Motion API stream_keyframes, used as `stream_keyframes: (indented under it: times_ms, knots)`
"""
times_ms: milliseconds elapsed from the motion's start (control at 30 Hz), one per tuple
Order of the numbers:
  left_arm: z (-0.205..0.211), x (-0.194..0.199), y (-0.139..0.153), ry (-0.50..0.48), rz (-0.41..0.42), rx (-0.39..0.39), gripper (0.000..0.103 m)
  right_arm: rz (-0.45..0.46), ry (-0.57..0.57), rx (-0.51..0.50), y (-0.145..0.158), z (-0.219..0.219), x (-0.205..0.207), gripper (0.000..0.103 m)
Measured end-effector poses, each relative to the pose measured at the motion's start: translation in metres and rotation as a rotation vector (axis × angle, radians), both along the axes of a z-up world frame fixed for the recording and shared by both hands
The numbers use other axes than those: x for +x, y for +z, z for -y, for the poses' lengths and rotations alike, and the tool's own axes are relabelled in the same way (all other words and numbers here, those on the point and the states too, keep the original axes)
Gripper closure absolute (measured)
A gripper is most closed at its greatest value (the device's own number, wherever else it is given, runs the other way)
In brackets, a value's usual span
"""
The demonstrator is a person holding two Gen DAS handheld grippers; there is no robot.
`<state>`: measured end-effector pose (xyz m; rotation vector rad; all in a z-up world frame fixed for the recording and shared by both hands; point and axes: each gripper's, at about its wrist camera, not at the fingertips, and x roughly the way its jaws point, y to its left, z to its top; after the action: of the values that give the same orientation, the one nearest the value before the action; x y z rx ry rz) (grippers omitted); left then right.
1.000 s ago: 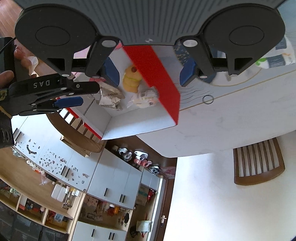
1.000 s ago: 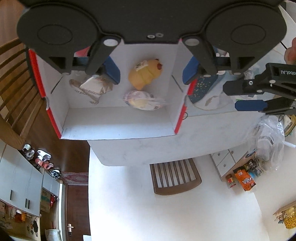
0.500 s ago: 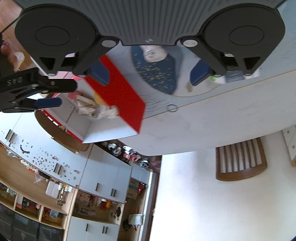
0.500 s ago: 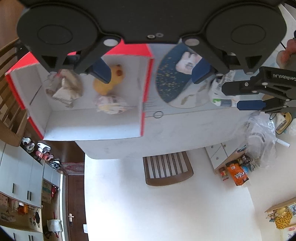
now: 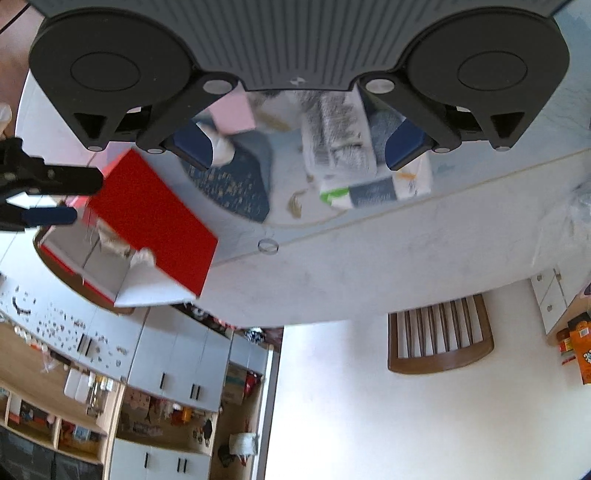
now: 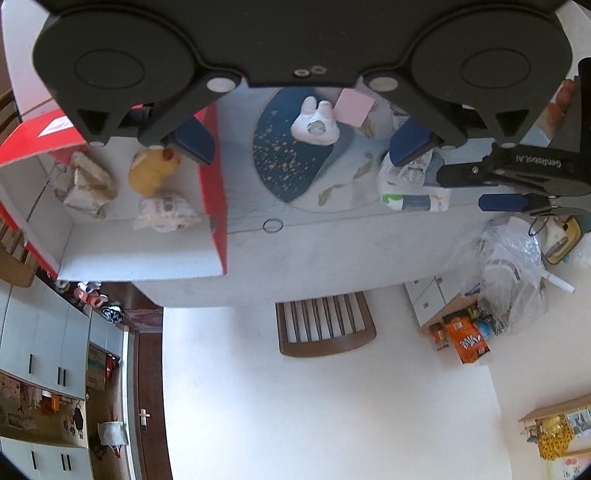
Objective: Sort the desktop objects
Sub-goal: 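Withdraw both tools from the box back over the table, then grasp the black bag with the left tool while the right tool grasps the white tooth plush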
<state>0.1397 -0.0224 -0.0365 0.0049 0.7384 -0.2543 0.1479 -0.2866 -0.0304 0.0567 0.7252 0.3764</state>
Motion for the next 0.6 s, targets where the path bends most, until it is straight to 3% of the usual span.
stream_keyframes:
  times_ms: [333,600]
  knots:
    - [0.003,-0.02,-0.038,-0.031,-0.048,0.044,0.003,-0.024,0.034,-0.024,-0.026,-0.031,0.007,0.003]
    - [0.013,-0.019,-0.064,0.002,-0.078,0.069,0.003,-0.048,0.039,-0.058,-0.052,-0.04,0.028,0.005]
